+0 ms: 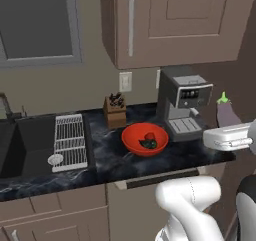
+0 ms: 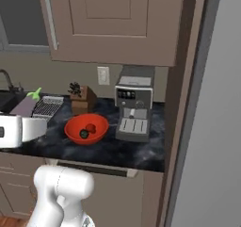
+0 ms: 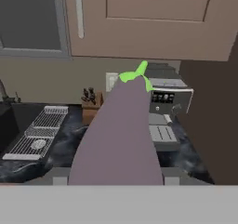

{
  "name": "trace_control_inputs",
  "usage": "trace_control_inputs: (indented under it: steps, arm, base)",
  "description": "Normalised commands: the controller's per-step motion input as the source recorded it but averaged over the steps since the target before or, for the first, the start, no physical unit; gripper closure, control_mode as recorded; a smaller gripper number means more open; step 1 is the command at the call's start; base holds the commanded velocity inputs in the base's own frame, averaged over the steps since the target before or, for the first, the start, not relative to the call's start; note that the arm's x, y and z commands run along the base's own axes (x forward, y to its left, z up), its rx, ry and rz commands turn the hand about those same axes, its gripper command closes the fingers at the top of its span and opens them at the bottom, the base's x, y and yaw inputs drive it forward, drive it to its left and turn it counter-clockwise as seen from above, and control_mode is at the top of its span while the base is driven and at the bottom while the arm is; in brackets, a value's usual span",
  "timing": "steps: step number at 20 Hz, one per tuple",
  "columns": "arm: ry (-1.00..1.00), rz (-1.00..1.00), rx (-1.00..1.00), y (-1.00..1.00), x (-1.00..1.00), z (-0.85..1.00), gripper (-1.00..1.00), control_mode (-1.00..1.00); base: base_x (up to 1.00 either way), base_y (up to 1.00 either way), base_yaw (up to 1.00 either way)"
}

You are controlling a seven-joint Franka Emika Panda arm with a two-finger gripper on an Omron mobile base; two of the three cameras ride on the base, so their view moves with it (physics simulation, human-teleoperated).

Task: Take the bell pepper, eggplant, and eggplant from the freezer and place them in the bowl on the counter.

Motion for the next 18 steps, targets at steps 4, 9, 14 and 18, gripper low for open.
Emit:
trace_control_inputs:
  steps: [4,9,14,18]
  arm:
    - [0.0,0.0,0.0,0.0,0.0,0.0,1.0,1.0]
    - [0.0,0.0,0.0,0.0,0.0,0.0,1.0,1.0]
    - [0.0,0.0,0.0,0.0,0.0,0.0,1.0,1.0]
    - [0.0,0.0,0.0,0.0,0.0,0.0,1.0,1.0]
  base:
    - [0.53,0.73,0.18]
    - [0.53,0.0,0.05]
    - [0.75,0.0,0.0]
    - [0.33,0.0,-0.02]
